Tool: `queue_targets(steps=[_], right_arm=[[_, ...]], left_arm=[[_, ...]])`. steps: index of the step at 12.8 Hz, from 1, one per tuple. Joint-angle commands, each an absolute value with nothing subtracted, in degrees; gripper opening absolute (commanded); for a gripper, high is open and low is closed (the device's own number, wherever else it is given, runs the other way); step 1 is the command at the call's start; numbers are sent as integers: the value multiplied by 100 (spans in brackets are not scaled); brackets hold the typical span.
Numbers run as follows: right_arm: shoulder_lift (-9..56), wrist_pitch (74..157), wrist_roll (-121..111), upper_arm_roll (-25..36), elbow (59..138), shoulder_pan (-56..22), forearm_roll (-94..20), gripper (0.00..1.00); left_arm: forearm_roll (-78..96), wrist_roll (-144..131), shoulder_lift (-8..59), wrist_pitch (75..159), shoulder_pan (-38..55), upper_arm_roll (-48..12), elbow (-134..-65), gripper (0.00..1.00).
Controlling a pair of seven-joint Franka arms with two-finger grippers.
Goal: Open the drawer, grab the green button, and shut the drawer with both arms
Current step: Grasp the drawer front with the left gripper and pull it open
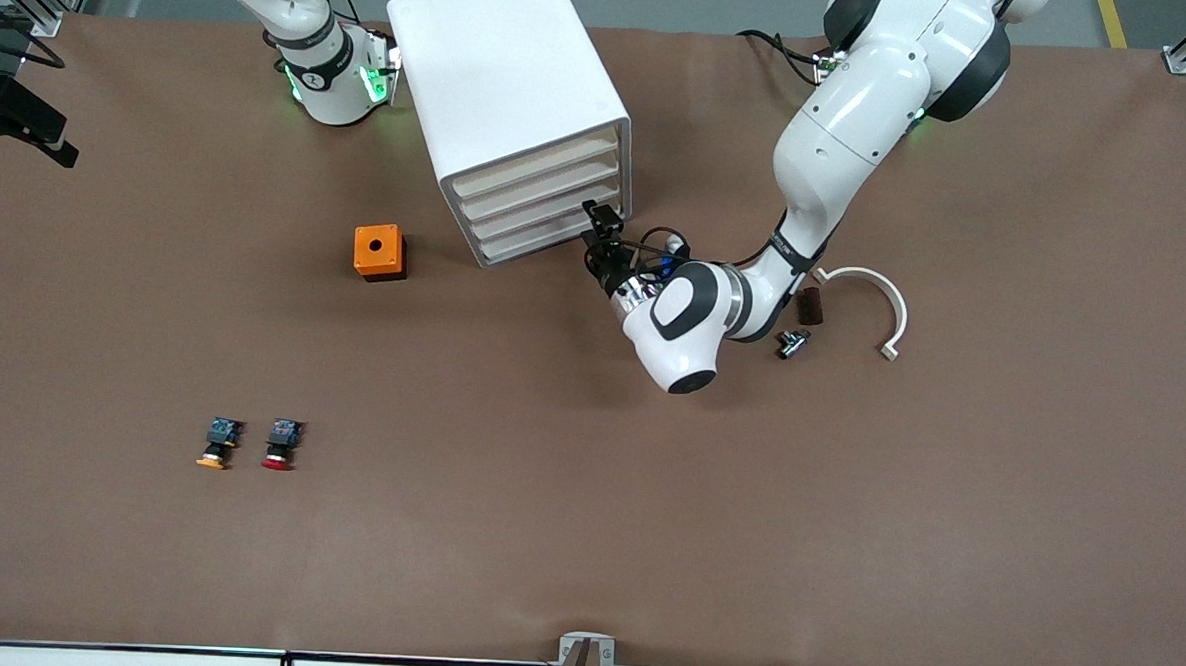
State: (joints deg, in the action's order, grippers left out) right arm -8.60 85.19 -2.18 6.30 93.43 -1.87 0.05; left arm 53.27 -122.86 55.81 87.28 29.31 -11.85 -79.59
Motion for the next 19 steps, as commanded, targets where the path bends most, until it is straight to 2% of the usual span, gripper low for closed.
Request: queue_targets(steps=[1,7,11,16,19], right_arm=[[-1011,8578,-343,598,9466,-141,70,100],[-1011,8587,-334,589,9466,-149,62,100],[-1011,8587,-334,598,9466,-149,62,100],[-1011,8587,-343,598,9466,-149,62,100],[-1002,8587,-343,598,9457,-149,62,100]], left_arm=[[5449,-12401,5713,8377,2979,-1187,-7884,63],[5432,-12384,5941,8218,3085,-1187,-7936,57],[5379,-12375,5968,8209,3278,-1187,-7989,43],[5361,-12349,5968,8016,3261,-1187,-7989,15],[5379,-12401,5977,8016,3217,-1125,-7981,11]])
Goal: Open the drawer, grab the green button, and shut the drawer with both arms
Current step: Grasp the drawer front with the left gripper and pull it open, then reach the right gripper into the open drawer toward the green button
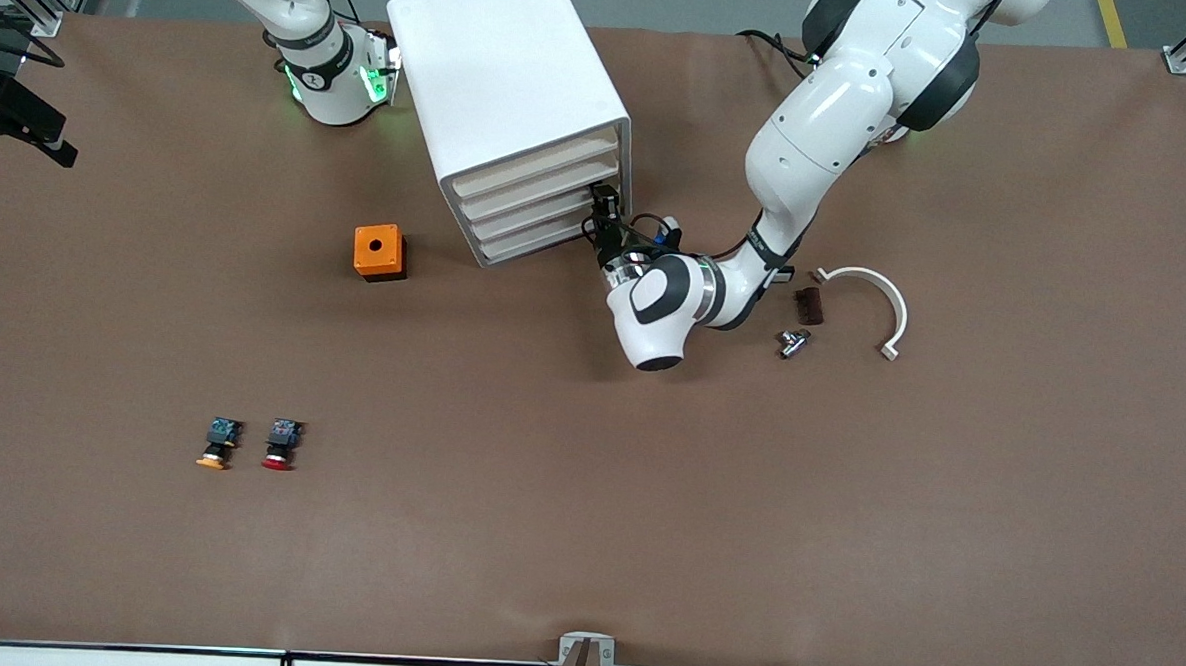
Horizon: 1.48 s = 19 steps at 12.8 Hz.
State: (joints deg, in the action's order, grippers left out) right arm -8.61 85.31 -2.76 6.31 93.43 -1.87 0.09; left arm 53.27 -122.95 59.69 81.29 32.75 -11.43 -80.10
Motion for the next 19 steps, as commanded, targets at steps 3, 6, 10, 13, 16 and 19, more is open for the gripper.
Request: queue_targets(steps=[3,6,10,13,16,19], right_arm=[[-967,8526,-334,589,9326,-149,70,100],[-582,8517,-255,598,9255,-106,62,100],[278,8622,-325,606,9097,-106,105,100],[703,8613,-334,633,9017,35,141,100],[686,8499,539,589,9062,-192,80,100],[686,8473,1875,580,9088,-868,-174,100]], left_arm=[[5379,-12366,5968,8024,2963,-1125,-7972,10],[5397,-12384,5977,8042,2603,-1116,-7945,11],[5396,-12358,5977,8165,2181,-993,-7945,11],[5353,-12357,5976,8183,1960,-984,-7937,12],[5379,-12366,5977,8244,1916,-897,-7928,15],[5414,-12069,5942,8454,1855,-870,-7910,93]])
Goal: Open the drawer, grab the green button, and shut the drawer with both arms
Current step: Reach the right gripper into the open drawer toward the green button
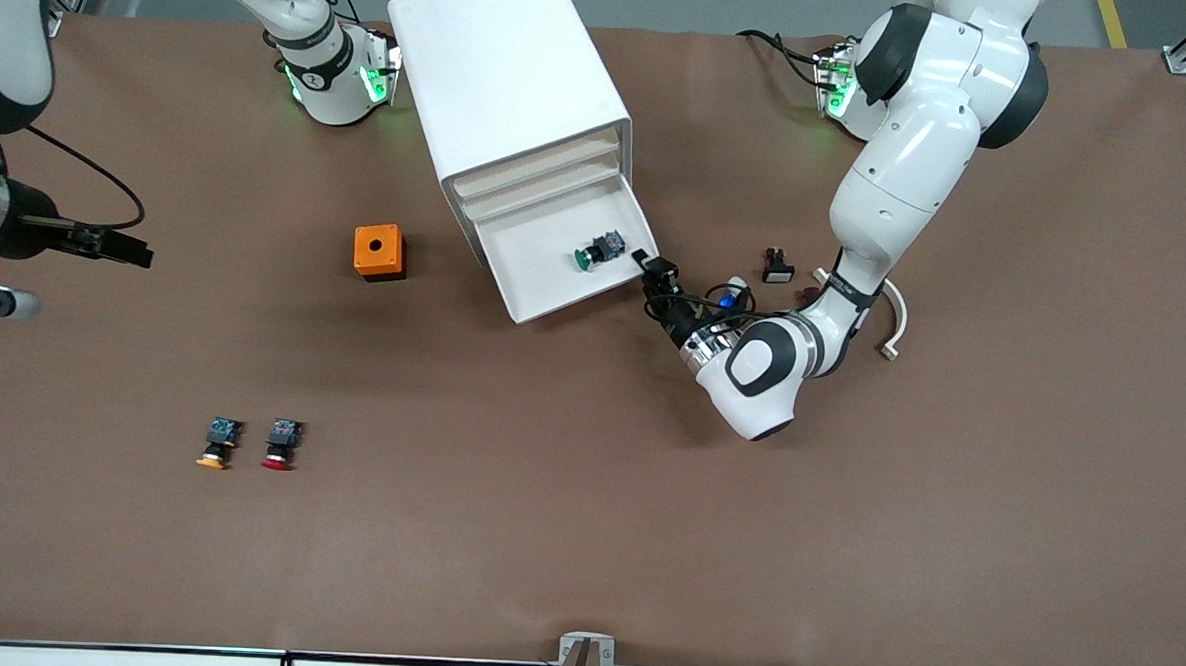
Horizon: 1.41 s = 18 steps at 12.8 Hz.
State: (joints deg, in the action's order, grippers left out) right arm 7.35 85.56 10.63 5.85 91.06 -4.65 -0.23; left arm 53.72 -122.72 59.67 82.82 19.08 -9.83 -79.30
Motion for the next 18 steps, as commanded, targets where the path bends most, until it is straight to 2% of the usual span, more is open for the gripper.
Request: queue_targets(steps=[1,6,11,13,15,18], right_arm=[[677,8473,2681,580,9123,-1122,-358,100],[659,8814,5260,580,9377,-2476,-579,100],[677,10008,7125,580,10053,-3628,-589,100],[738,10501,7644,580,10239,-3936,-589,100],[1009,10975,8206,580,10274,-4235,-589,100],[1432,11574,8806,589,10257,-4605,-580,100]], left_arm=[[5423,-11815,5907,8472,1854,-879,-7849,100],[5397,-9982,5749,8499,1819,-809,-7243,100],[5335,-7371,5424,8508,1837,-432,-7031,99],[4811,-6211,5117,8534,1916,-246,-7049,99],[4117,-5496,4888,8988,1934,-281,-7075,99],[3281,-5423,4685,10165,1960,-316,-7101,99]])
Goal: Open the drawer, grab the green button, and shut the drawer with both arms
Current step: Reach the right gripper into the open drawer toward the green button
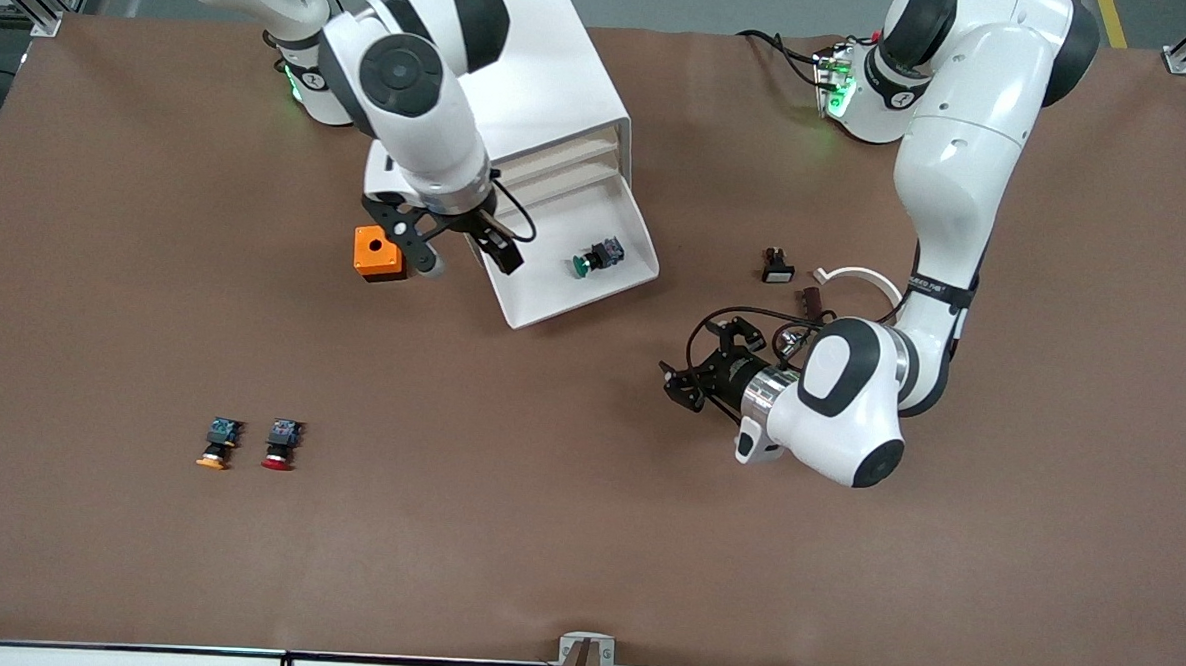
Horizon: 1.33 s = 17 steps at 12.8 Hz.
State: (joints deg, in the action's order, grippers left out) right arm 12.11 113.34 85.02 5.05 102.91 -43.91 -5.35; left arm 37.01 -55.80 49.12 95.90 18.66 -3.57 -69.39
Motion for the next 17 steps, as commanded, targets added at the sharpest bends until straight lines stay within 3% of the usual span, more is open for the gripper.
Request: queue_targets(steps=[1,5,10,17], right_arm=[[1537,11723,8902,589,10257,-4684,-580,100],[1968,12242,9456,589,10195,-4974,-519,100],[2486,12375,10071,598,9871,-5361,-492,100],[2742,12506,10529,598,9835,-5712,-343,100]], left_arm=[[3043,-5423,4624,10517,2030,-343,-7136,99],[2427,-5317,4439,11582,2206,-396,-7469,99],[1786,-5326,3868,12725,2478,-396,-8506,99],[1451,-5458,3867,12753,2716,-395,-8622,100]])
